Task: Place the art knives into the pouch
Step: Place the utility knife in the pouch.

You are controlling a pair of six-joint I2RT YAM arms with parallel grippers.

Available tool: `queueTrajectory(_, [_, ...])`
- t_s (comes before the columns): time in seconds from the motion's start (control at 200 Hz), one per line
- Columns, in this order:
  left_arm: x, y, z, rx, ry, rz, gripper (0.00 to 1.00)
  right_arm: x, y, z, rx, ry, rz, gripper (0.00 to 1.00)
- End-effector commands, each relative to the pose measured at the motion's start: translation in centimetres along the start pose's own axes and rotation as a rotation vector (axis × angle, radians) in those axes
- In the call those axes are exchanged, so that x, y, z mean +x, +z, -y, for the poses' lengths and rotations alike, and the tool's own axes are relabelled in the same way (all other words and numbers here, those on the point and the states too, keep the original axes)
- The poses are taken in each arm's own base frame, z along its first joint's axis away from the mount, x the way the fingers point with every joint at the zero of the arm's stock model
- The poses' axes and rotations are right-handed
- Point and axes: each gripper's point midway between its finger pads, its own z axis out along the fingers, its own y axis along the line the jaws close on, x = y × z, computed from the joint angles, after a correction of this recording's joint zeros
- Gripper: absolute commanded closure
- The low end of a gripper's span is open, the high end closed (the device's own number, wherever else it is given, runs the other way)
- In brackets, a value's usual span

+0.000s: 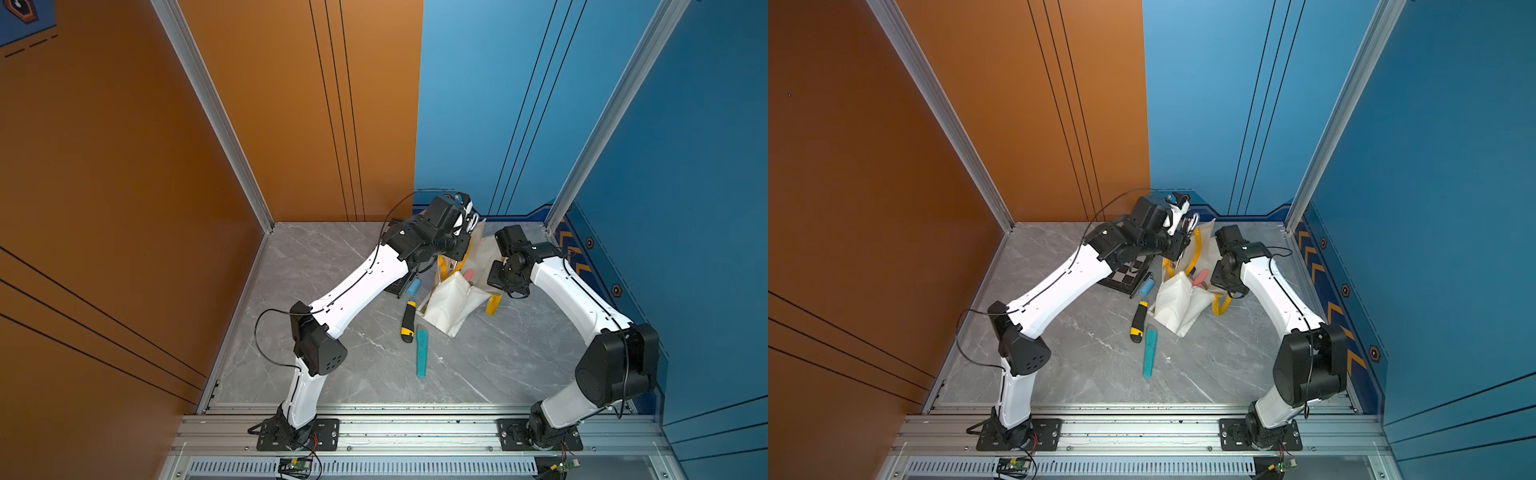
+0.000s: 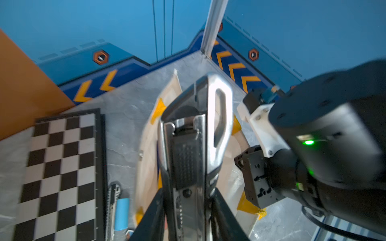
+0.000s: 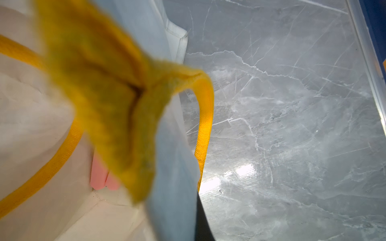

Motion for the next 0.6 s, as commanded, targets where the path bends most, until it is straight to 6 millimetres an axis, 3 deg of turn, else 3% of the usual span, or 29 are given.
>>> queueTrajectory(0.0, [1.3,0.9,-0.3,0.033,-0.016,-0.054,0.45,0.3,-0.8,0.8,0.022,0.017,0.021,1.00])
queueTrajectory(0.075, [1.0,0.5,-0.7,0.021,-0.011,-0.045,0.34,0.4,-0.9,1.0,0.023,0.021,0.021,1.00])
queueTrajectory(0.185, [-0.6,-1.1,-1.5,0.005,-0.017,-0.001,0.32,0.2,-0.9,1.1,0.024,0.024,0.022,1.00])
queueTrajectory(0.32, [-2.7,-5.1,-3.5,-0.041,-0.038,0.073,0.32,0.2,-0.6,1.1,0.030,0.023,0.018,1.00])
queueTrajectory(0.395, [-2.6,-7.0,-5.5,-0.095,-0.043,0.086,0.31,0.1,-0.5,1.2,0.033,0.024,0.016,1.00])
queueTrajectory(0.5, [0.6,-8.2,-9.3,-0.186,-0.062,0.021,0.29,0.0,-0.3,1.3,0.041,0.024,0.014,1.00])
queueTrajectory(0.596, [7.2,-7.5,-12.5,-0.242,-0.116,-0.127,0.29,-0.2,-0.2,1.5,0.046,0.029,0.018,1.00])
